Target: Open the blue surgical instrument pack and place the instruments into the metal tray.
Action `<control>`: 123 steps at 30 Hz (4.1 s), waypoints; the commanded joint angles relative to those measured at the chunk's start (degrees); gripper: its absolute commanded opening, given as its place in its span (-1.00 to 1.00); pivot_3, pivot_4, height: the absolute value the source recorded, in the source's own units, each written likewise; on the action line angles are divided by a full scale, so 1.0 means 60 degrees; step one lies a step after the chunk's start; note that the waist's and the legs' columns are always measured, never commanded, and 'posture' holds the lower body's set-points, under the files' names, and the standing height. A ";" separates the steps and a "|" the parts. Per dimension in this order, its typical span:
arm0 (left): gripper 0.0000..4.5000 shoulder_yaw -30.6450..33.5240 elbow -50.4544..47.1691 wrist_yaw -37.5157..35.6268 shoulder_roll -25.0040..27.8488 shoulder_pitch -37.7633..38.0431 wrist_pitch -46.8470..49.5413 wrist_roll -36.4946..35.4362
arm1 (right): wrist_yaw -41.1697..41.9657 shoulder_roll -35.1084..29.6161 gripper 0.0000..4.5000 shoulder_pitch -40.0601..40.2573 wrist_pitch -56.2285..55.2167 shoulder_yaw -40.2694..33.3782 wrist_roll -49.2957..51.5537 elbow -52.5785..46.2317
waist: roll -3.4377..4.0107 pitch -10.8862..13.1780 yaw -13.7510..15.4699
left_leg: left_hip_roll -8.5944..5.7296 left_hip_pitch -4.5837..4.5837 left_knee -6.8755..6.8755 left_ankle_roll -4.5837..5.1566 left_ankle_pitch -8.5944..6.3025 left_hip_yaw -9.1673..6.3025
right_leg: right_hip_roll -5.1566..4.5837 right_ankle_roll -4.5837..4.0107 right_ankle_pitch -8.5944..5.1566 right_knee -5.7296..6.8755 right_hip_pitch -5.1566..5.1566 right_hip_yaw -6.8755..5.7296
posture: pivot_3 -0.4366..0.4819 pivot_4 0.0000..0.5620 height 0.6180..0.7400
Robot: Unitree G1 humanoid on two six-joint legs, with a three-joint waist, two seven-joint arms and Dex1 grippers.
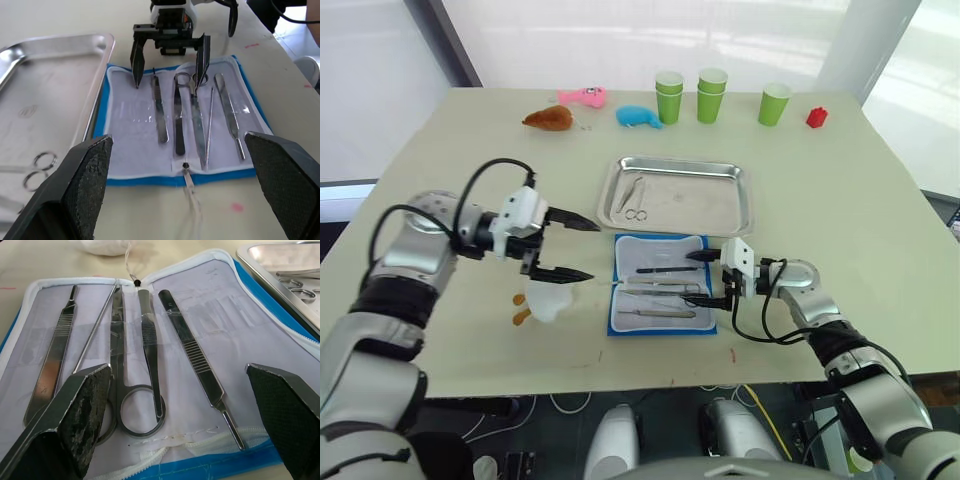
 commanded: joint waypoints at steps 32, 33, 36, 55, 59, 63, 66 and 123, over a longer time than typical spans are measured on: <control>-0.01 0.0962 0.2933 0.1105 -0.3358 -0.0677 -0.1214 0.4375 | -0.0350 -0.0270 1.00 0.0560 0.0641 0.0548 -0.1084 0.1234 | -0.0015 -0.0015 -0.0019 | 0.0001 0.0001 0.0009 0.0000 0.0000 -0.0005 | 0.0009 -0.0017 0.0023 0.0013 0.0004 0.0003 | -0.05 -0.47 1.00; -0.01 0.0971 0.2997 0.1150 -0.3353 -0.0668 -0.1273 0.4442 | -0.0350 -0.0272 1.00 0.0564 0.0643 0.0546 -0.1082 0.1231 | -0.0015 -0.0015 -0.0019 | 0.0001 0.0001 0.0009 0.0001 0.0000 -0.0005 | 0.0009 -0.0018 0.0023 0.0013 0.0004 0.0003 | -0.05 -0.47 1.00; -0.01 0.0982 0.3254 0.1312 -0.3372 -0.0677 -0.1404 0.4607 | -0.0349 -0.0280 1.00 0.0570 0.0644 0.0547 -0.1084 0.1221 | -0.0013 -0.0019 -0.0019 | 0.0001 0.0002 0.0009 0.0001 0.0000 -0.0005 | 0.0009 -0.0017 0.0023 0.0013 0.0004 0.0003 | -0.05 -0.47 1.00; -0.99 0.1055 0.3024 0.0495 -0.3339 -0.0820 -0.0392 0.4783 | -0.0357 -0.0252 1.00 0.0521 0.0668 0.0554 -0.1069 0.1250 | 0.0004 -0.0044 -0.0026 | 0.0000 0.0008 0.0010 0.0001 0.0000 -0.0008 | 0.0012 -0.0016 0.0024 0.0018 0.0010 0.0002 | -0.05 -0.47 1.00; -0.99 0.1096 0.2438 0.0315 -0.3164 -0.0926 0.0105 0.4807 | -0.0336 -0.0248 1.00 0.0523 0.0678 0.0568 -0.1074 0.1252 | 0.0004 -0.0044 -0.0027 | 0.0000 0.0007 0.0010 0.0001 0.0000 -0.0008 | 0.0013 -0.0016 0.0024 0.0017 0.0010 0.0002 | -0.05 -0.47 1.00; -0.99 0.1074 0.1594 -0.0063 -0.2802 -0.0926 0.0575 0.4859 | -0.0338 -0.0230 1.00 0.0535 0.0681 0.0576 -0.1076 0.1238 | 0.0005 -0.0043 -0.0035 | 0.0000 0.0006 0.0010 0.0001 0.0000 -0.0010 | 0.0014 -0.0016 0.0024 0.0017 0.0009 0.0002 | -0.05 -0.47 1.00; -0.99 0.1147 0.0860 -0.0242 -0.2633 -0.0896 0.1286 0.4676 | -0.0337 -0.0198 1.00 0.0523 0.0668 0.0587 -0.1081 0.1268 | 0.0004 -0.0042 -0.0034 | 0.0001 0.0005 0.0010 0.0001 0.0000 -0.0011 | 0.0015 -0.0017 0.0023 0.0018 0.0008 0.0001 | -0.05 -0.47 1.00; -0.99 0.0865 -0.2101 -0.0480 0.1599 0.0045 0.3429 0.2651 | -0.0274 -0.0005 1.00 0.0300 0.0441 0.0651 -0.1176 0.1678 | 0.0026 -0.0022 -0.0148 | 0.0011 0.0014 0.0012 0.0002 0.0001 -0.0011 | 0.0024 -0.0004 0.0007 0.0024 0.0004 0.0004 | -0.05 -0.47 1.00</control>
